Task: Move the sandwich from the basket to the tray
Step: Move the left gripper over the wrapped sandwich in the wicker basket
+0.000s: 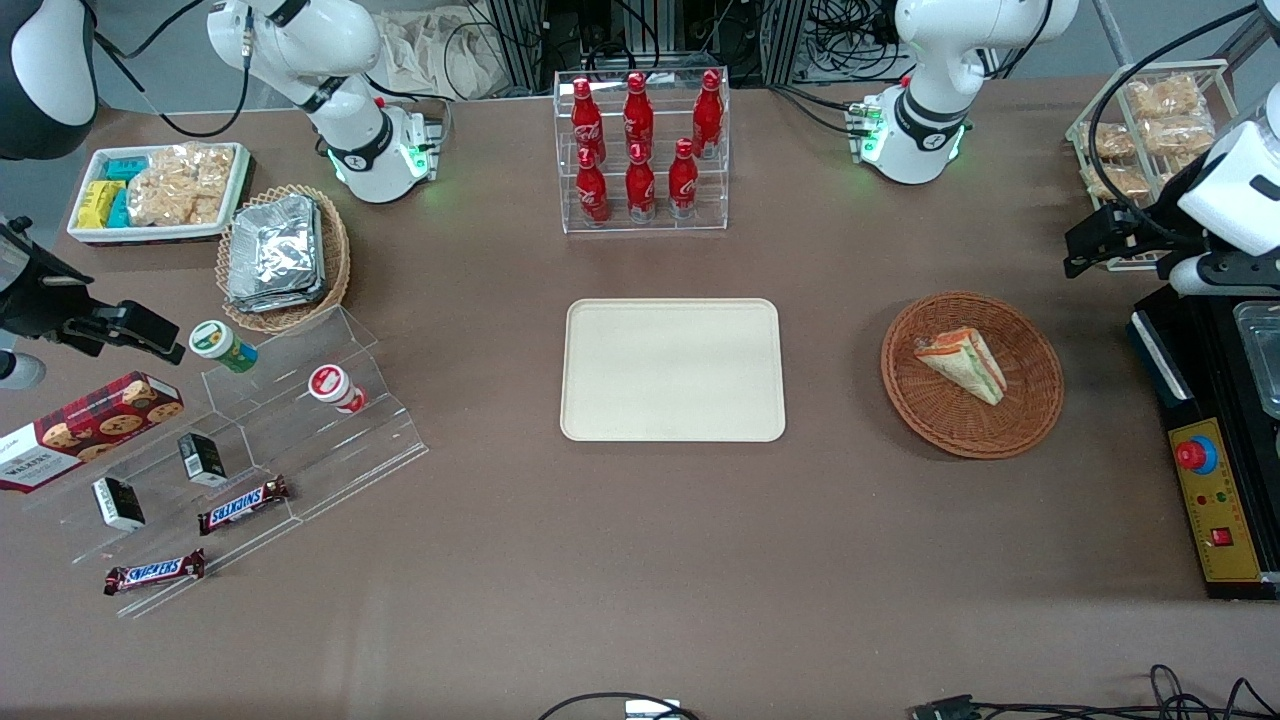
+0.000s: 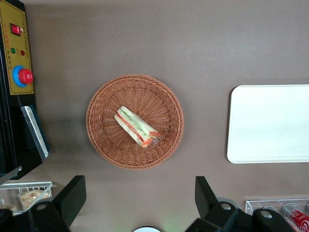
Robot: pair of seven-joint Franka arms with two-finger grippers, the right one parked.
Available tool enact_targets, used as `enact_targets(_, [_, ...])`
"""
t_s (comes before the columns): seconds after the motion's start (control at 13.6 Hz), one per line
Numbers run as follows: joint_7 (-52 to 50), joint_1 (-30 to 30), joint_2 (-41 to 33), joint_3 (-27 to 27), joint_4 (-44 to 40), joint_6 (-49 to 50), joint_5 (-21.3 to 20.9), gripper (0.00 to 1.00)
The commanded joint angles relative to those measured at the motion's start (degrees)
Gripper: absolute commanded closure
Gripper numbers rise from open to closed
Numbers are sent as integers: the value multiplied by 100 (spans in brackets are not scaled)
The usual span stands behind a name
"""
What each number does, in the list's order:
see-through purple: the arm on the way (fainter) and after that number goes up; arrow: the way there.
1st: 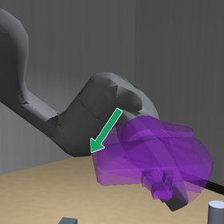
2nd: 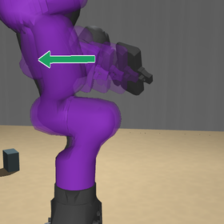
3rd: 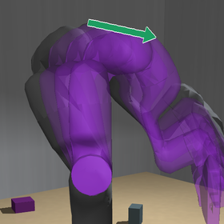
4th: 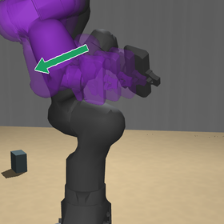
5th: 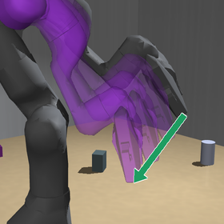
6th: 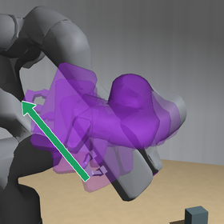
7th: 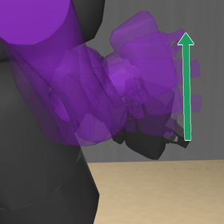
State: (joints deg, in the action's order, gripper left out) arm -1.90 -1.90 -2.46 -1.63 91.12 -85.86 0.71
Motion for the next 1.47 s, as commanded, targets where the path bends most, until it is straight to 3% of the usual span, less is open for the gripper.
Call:
enact_targets(0.0, [-109, -12, 70, -13, -200, 140, -18, 0])
enact_targets(0.44, [-240, -3, 52, -4, 44, 87, -334, 0])
enact_targets(1.1, [-1900, 50, -782, 57, 3241, -2424, -334, 0])
enact_targets(1.39, [-2516, 120, -827, 57, 4139, -3417, -343, 0])
